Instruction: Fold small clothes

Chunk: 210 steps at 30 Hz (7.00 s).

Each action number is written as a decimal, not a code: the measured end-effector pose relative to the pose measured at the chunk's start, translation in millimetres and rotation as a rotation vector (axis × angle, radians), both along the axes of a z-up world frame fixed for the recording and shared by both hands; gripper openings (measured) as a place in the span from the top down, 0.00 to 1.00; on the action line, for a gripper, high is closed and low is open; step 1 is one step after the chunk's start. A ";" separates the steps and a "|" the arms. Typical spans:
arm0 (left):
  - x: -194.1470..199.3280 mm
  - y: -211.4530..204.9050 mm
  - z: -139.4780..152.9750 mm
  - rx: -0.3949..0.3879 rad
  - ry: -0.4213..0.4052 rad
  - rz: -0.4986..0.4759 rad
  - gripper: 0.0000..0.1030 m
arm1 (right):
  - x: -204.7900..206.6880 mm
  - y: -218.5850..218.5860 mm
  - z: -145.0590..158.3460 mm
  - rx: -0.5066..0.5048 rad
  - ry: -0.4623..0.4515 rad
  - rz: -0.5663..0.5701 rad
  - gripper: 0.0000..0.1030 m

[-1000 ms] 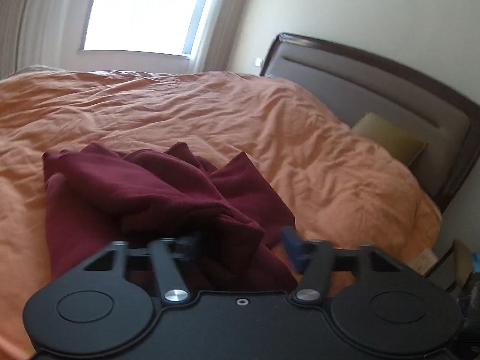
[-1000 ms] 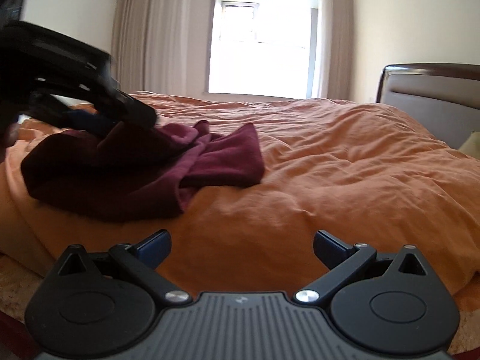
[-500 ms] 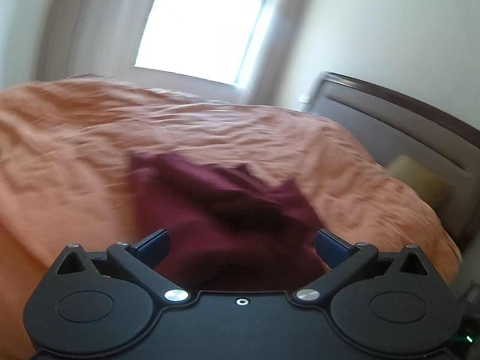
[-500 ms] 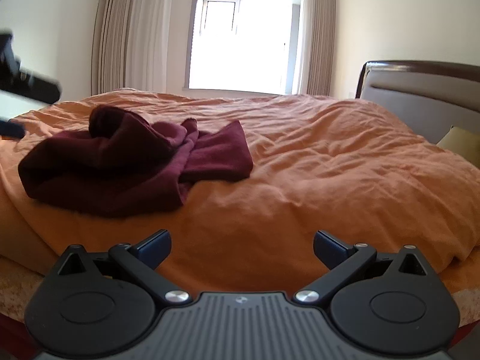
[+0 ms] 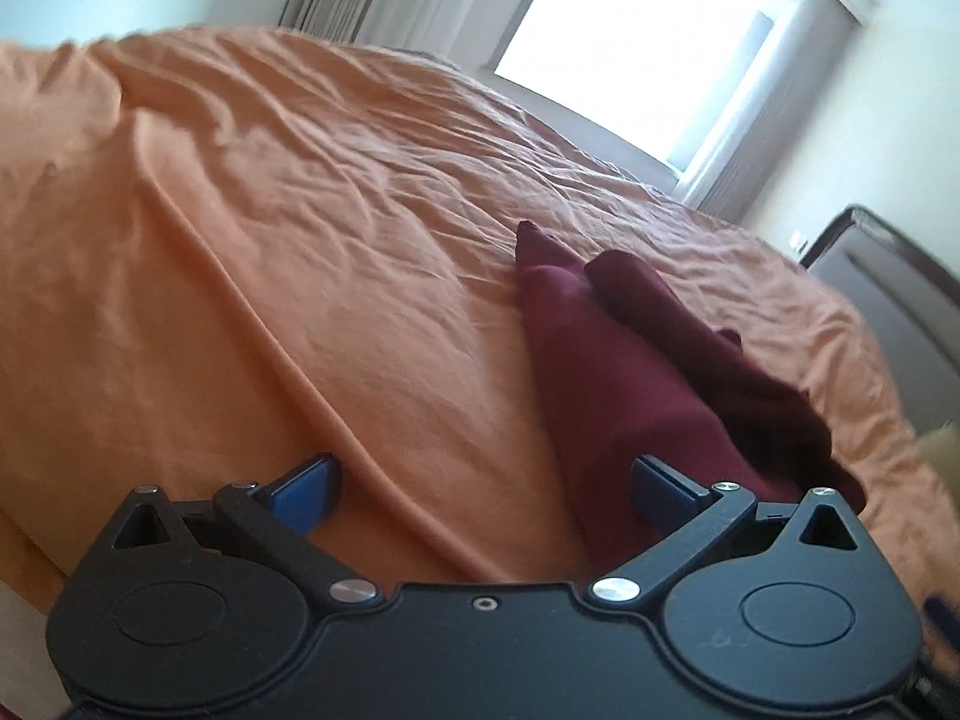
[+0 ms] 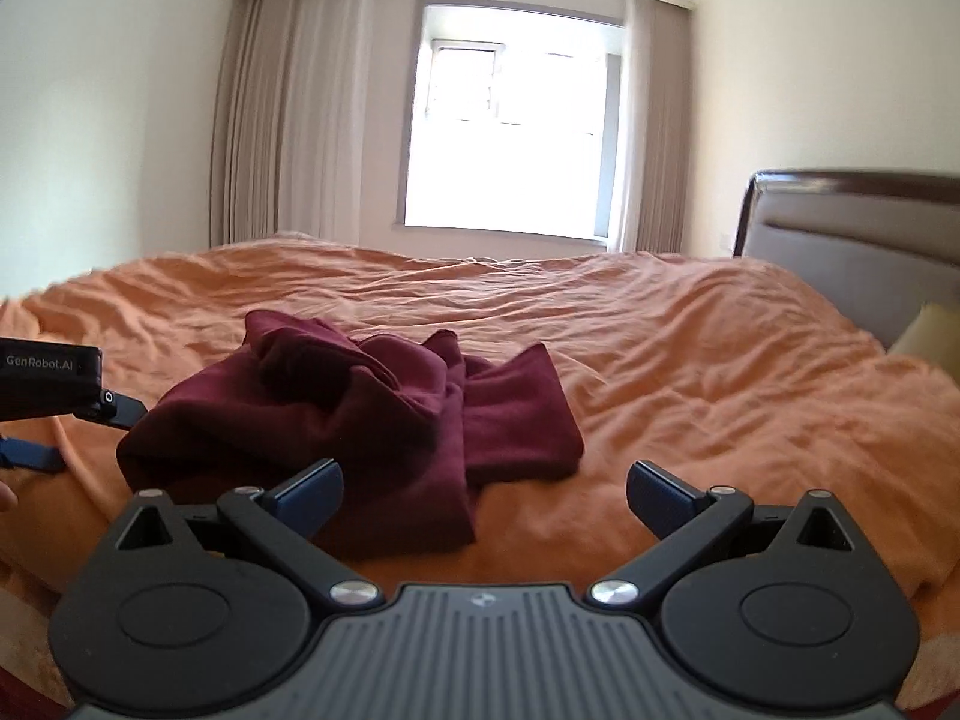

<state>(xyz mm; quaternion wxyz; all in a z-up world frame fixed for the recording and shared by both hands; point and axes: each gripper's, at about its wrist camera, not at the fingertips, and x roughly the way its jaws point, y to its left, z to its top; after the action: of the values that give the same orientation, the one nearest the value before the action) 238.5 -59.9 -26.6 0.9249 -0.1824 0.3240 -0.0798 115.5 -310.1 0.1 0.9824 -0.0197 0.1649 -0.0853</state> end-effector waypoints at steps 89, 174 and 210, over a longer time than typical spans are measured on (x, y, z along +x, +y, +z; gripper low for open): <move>-22.3 -12.3 18.2 0.053 -0.006 0.050 0.01 | 37.1 -37.1 -1.9 0.240 -0.029 0.267 0.56; 50.3 -52.4 17.7 0.171 -0.043 -0.120 0.00 | 136.2 -103.0 -14.5 0.255 0.021 0.139 0.19; 101.6 -68.7 -1.2 0.111 0.107 -0.319 0.03 | 145.5 -87.7 -32.7 0.331 0.072 0.129 0.49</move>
<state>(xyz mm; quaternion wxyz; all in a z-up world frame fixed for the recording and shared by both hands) 340.1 -128.6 -27.8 0.8906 -0.0815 0.4014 -0.1979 261.0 -397.8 -32.7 0.9692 0.1289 0.2099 0.0069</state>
